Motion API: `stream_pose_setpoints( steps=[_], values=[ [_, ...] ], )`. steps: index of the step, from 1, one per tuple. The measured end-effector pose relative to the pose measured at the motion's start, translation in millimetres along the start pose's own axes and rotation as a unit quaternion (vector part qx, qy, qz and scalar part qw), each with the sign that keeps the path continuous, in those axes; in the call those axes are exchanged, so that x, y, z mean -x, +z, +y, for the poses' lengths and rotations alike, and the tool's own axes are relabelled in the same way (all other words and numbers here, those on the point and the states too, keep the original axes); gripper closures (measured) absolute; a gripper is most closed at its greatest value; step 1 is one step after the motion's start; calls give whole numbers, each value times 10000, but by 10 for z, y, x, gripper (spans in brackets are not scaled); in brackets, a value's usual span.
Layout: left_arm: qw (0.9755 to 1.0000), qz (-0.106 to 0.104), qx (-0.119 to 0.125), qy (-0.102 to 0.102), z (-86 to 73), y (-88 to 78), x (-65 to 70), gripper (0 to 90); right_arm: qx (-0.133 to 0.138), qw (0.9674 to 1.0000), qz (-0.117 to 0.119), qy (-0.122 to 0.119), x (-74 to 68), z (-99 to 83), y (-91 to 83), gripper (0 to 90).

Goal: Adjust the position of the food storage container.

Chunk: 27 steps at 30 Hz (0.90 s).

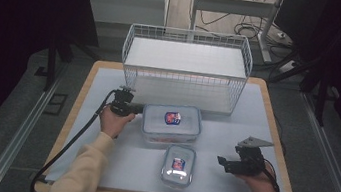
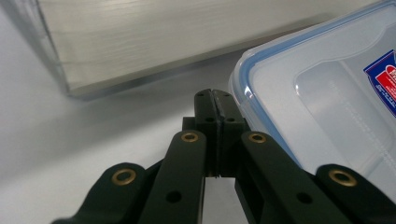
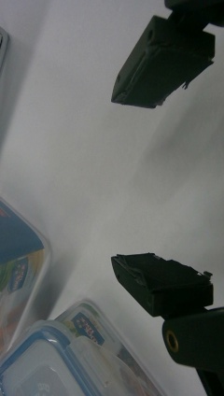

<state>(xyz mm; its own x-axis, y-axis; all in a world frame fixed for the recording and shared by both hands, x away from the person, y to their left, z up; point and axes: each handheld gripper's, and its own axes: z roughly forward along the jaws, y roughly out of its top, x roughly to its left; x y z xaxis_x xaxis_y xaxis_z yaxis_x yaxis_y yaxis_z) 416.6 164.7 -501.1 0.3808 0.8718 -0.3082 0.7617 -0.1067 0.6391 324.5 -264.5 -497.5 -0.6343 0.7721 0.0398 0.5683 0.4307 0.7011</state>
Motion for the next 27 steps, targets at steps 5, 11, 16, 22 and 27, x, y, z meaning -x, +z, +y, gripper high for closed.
stream_pose_setpoints(
  steps=[5, 11, 16, 22, 27],
  values=[
    [10000, -67, -14, 48, 20, 40, 46, 900, -27, 10000, -16, -26, -4, -2, 5, 183],
    [9999, -124, 6, 42, 29, 65, 60, 900, -52, 10000, -18, -46, -4, -5, 10, 183],
    [9998, -200, 83, 22, 22, 34, 26, 900, -19, 10000, -23, -18, 1, 0, 2, 183],
    [9994, -197, 290, -25, -36, -189, -60, 900, 27, 10000, -47, 25, 31, -2, -16, 183],
    [9983, -362, 435, 108, -211, -553, -80, 900, 180, 9998, -34, 21, 40, 43, -38, 175]
  ],
)
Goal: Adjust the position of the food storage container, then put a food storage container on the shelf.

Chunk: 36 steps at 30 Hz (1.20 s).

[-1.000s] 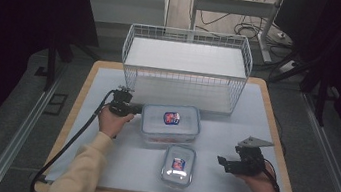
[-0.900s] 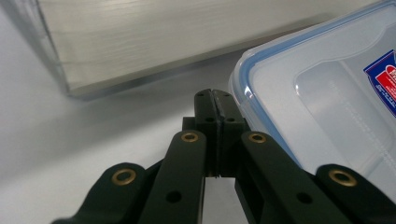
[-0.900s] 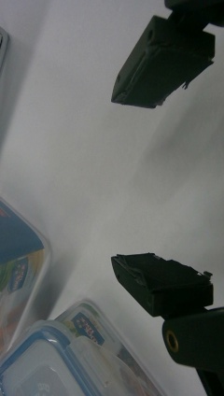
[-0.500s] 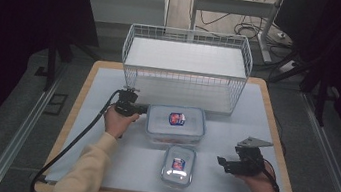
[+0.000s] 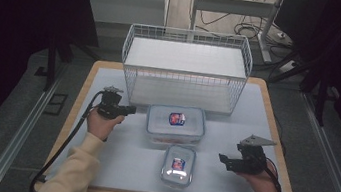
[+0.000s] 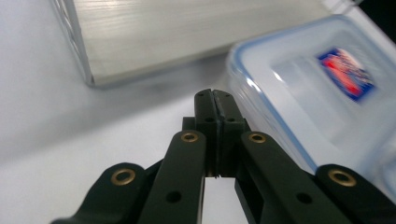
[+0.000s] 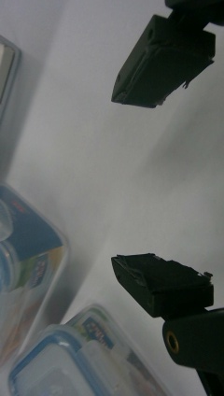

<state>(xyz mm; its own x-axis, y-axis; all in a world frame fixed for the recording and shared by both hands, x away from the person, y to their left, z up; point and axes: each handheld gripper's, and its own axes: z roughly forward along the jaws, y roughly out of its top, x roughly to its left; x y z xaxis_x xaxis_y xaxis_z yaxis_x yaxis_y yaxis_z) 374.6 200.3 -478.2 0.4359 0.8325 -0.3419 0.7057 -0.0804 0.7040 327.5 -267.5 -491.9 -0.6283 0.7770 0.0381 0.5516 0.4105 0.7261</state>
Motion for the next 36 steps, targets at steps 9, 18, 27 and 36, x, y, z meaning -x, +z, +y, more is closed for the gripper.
stream_pose_setpoints(
  steps=[9, 18, 27, 36],
  values=[
    [9996, -75, 108, 265, -200, -409, 106, 867, 323, 9989, 319, 144, -7, 54, 20, 163],
    [9995, -71, 50, 290, -279, -449, 143, 324, 509, 9962, 681, 176, -51, 89, 1, 164],
    [9978, -657, -7, 130, -255, -374, 200, 160, 721, 9915, 971, 472, -19, 257, 37, 164],
    [9958, -848, -333, -11, -158, 9, 347, 130, 639, 9873, 1300, 647, -40, 464, 222, 145]
  ],
)
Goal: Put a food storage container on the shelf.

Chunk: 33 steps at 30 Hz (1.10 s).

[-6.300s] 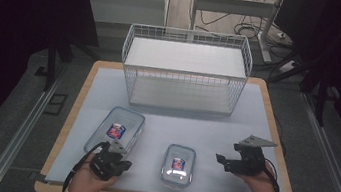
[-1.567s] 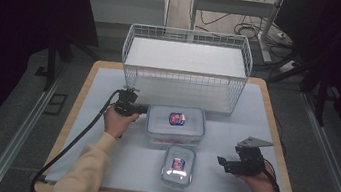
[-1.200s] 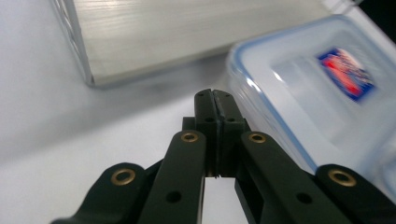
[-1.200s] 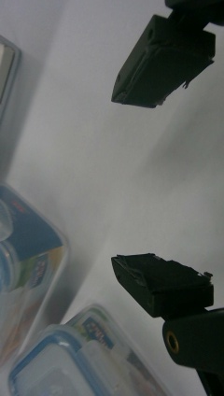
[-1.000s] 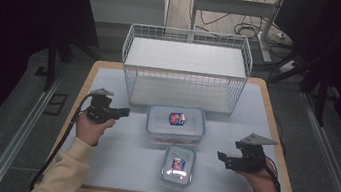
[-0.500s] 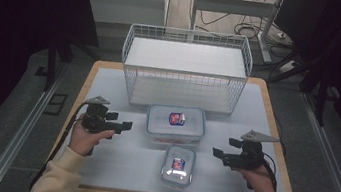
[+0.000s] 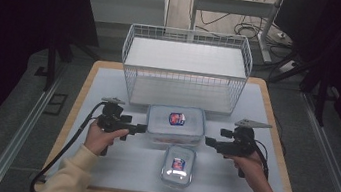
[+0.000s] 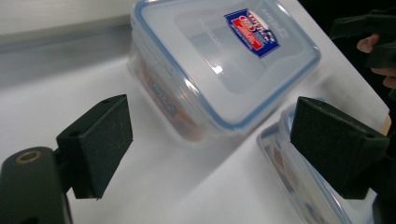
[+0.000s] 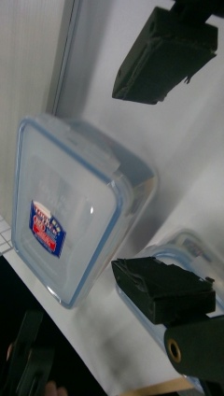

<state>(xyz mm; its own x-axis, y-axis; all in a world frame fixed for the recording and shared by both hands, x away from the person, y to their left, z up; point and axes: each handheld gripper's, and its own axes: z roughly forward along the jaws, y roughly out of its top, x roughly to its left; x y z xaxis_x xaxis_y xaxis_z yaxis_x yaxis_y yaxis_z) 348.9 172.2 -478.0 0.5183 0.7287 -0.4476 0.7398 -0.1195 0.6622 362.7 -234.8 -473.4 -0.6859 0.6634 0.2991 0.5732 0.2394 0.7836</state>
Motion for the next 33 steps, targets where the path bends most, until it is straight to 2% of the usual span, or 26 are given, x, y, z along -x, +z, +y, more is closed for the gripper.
stream_pose_setpoints(
  steps=[3, 7, 8, 12, 13, 14, 16, 19, 22, 25, 28, 33],
  values=[
    [9996, -204, -114, -131, 48, 155, -15, 130, -62, 9999, 131, 51, 0, 70, 88, 135],
    [9995, -174, -176, -172, 83, 251, -36, 131, -119, 9994, 256, 176, 35, 145, 203, 116],
    [9991, -275, -191, -270, 98, 290, -74, 131, -179, 9992, 279, 242, 72, 190, 275, 96],
    [9974, -450, -294, -486, 112, 375, -154, 129, -275, 9974, 451, 493, 178, 251, 417, 83],
    [9974, -450, -294, -486, 112, 375, -154, 125, -275, 9974, 451, 493, 178, 251, 417, 83],
    [9963, -499, -316, -629, 122, 410, -194, 127, -369, 9964, 454, 612, 233, 267, 509, 71],
    [9955, -568, -317, -688, 129, 437, -220, 133, -426, 9955, 434, 721, 267, 272, 566, 71],
    [9945, -640, -339, -762, 125, 486, -252, 146, -466, 9923, 638, 952, 322, 268, 644, 76],
    [9938, -708, -394, -760, 110, 524, -256, 172, -561, 9897, 783, 1059, 343, 248, 716, 80],
    [9939, -714, -387, -747, 106, 531, -257, 208, -645, 9881, 775, 1157, 343, 231, 750, 95],
    [9937, -737, -384, -758, 105, 530, -258, 220, -661, 9859, 881, 1259, 343, 222, 756, 132],
    [9930, -783, -344, -816, 100, 526, -270, 236, -678, 9853, 854, 1317, 335, 206, 767, 173]
  ],
)
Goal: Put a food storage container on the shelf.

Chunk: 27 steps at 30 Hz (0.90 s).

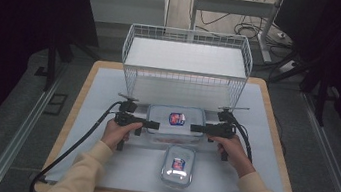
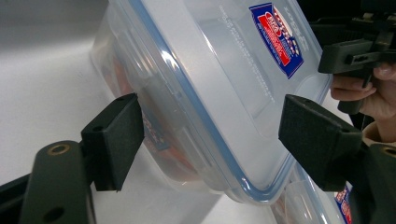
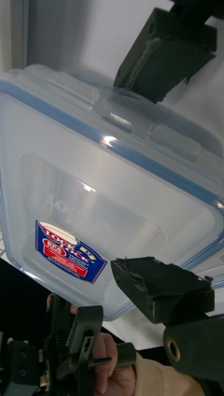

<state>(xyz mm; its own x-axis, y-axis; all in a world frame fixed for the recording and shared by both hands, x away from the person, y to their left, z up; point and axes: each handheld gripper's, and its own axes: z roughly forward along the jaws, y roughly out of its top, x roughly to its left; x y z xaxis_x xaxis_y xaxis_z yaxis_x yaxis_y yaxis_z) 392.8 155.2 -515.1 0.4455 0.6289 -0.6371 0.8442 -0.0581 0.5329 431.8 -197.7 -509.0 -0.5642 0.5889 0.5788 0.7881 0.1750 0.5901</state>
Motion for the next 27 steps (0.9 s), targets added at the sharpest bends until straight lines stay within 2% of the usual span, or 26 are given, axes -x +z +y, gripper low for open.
stream_pose_setpoints(
  steps=[3, 11, 15, 27],
  values=[
    [10000, -14, 57, 10, 1, -28, 4, 274, 101, 9996, 156, 210, 53, -10, -58, 260],
    [9997, 60, 239, 38, -13, -73, 48, 348, 141, 9996, 146, 211, 10, -27, -139, 333],
    [9994, -75, 337, -31, -32, -122, 27, 401, 159, 9996, 138, 176, -6, -34, -177, 369],
    [9985, 3, 519, 187, -60, -214, 43, 459, 234, 9990, 286, 233, -39, -39, -222, 464]
  ],
)
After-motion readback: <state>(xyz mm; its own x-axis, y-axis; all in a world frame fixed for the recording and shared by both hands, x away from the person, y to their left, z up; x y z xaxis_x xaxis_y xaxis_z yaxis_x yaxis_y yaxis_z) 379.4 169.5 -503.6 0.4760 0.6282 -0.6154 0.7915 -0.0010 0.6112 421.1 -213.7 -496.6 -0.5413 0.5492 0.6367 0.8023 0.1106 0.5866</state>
